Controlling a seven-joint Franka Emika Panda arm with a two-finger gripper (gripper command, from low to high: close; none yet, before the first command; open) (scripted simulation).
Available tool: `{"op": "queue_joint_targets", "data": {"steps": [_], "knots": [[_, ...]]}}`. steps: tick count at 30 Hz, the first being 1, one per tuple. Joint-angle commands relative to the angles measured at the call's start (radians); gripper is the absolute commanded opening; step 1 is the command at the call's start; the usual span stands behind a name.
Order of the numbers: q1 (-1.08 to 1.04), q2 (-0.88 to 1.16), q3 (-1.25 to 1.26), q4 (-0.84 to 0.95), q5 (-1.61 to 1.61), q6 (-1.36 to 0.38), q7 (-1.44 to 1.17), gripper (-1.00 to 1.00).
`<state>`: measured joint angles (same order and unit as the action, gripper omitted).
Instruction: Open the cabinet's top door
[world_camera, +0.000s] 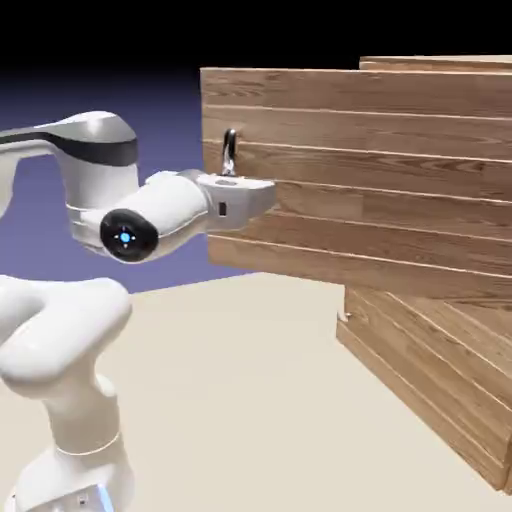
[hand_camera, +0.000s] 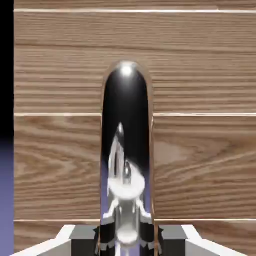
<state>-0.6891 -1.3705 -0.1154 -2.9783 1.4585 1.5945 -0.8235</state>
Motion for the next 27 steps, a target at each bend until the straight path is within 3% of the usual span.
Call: {"op": "queue_joint_targets", "data": {"steps": [1, 12, 27], "knots": [[-0.002, 0.021, -0.036, 0.011, -0.036, -0.023, -0.012, -1.00], [0.097, 0.357, -0.435, 0.251, -0.415, -0.311, -0.165, -1.00], [0.554, 0.814, -0.967, 0.777, -0.673, -0.734, -0.369, -1.00]]}}
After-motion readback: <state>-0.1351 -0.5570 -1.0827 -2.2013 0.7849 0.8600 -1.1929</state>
